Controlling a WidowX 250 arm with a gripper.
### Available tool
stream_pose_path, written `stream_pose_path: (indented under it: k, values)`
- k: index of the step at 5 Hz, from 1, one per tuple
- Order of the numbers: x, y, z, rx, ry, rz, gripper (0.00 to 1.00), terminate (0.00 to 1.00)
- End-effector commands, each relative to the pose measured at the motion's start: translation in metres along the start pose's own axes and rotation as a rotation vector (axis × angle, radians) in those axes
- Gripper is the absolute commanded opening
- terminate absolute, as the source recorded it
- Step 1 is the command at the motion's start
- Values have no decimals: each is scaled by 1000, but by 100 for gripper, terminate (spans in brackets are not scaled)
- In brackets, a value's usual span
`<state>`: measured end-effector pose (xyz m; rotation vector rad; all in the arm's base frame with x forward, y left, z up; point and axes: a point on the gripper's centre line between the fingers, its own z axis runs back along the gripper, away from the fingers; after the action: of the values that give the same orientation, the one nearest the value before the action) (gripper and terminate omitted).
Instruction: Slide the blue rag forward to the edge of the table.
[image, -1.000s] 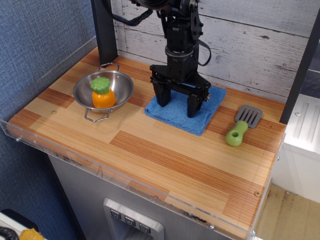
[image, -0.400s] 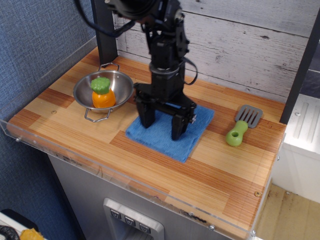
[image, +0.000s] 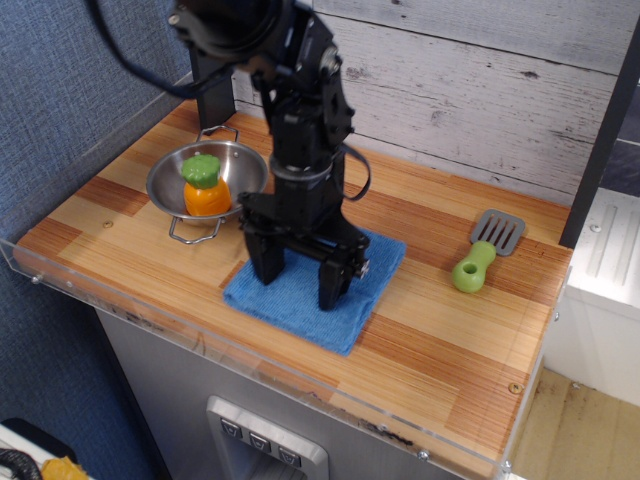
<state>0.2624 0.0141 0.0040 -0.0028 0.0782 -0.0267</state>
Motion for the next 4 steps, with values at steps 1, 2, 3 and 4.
stream_pose_path:
  k: [1,2,3,4]
  values:
    - [-21,1,2,-1,-12,-67,100,0]
    - [-33,2,-1,-55,-4,-60,100,0]
    - [-35,4,-5,-67,5,-38,100,0]
    - [-23,3,6,-54,-60,-44,100,0]
